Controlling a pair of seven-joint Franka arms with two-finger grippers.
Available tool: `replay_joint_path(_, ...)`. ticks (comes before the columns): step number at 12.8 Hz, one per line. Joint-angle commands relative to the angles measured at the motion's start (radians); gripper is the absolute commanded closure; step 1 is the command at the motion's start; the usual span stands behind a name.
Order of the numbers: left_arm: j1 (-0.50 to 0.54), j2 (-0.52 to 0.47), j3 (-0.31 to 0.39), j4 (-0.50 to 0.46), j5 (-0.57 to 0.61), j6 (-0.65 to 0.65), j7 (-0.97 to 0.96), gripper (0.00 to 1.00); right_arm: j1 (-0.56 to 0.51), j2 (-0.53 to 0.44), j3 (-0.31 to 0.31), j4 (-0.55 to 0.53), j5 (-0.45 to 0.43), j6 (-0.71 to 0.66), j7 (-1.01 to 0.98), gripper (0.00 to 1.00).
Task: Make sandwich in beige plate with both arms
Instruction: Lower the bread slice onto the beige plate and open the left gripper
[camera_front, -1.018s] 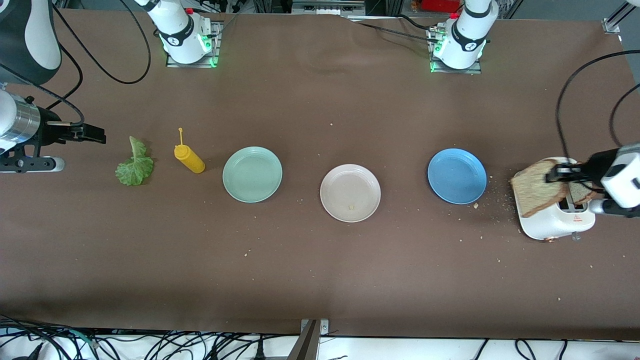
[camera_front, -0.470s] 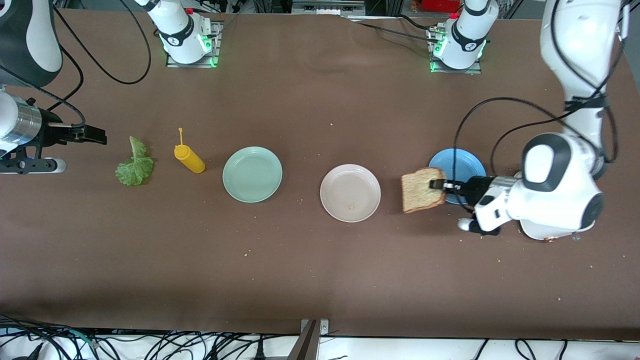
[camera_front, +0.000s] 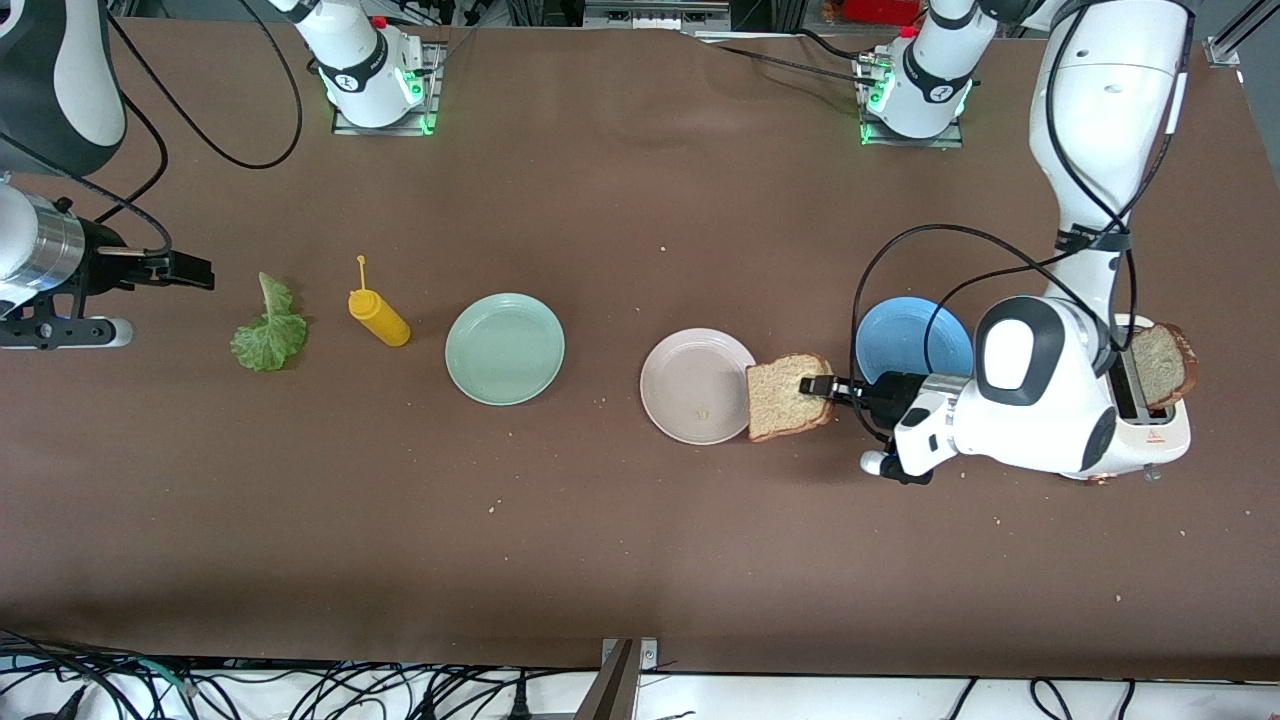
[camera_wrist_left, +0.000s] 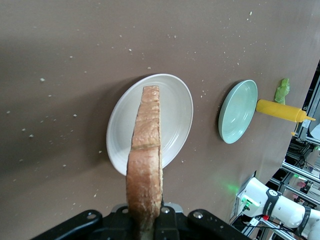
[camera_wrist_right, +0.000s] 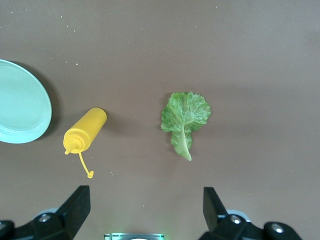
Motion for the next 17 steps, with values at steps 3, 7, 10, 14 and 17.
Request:
replay_joint_path(3, -0.068, 0.049, 0.008, 0.017, -0.048, 0.041, 0.020, 1.00, -0.004, 0.001, 0.003, 0.000, -0.011, 0.004, 0.013, 0.00)
replay_joint_path(7, -0.090, 0.076, 0.006, 0.011, -0.138, 0.041, 0.020, 1.00, -0.004, 0.001, 0.003, 0.000, -0.009, 0.004, 0.013, 0.00)
replay_joint_path(10, -0.108, 0.106, 0.006, 0.009, -0.196, 0.041, 0.013, 1.00, -0.004, 0.001, 0.003, 0.000, -0.009, 0.004, 0.011, 0.00)
replay_joint_path(14, -0.120, 0.128, 0.006, 0.010, -0.184, 0.043, 0.027, 1.00, -0.004, 0.001, 0.003, 0.000, -0.008, 0.004, 0.011, 0.00)
replay_joint_path(17, -0.134, 0.148, 0.006, 0.011, -0.193, 0.043, 0.146, 1.00, -0.004, 0.001, 0.003, 0.000, -0.006, 0.004, 0.013, 0.00)
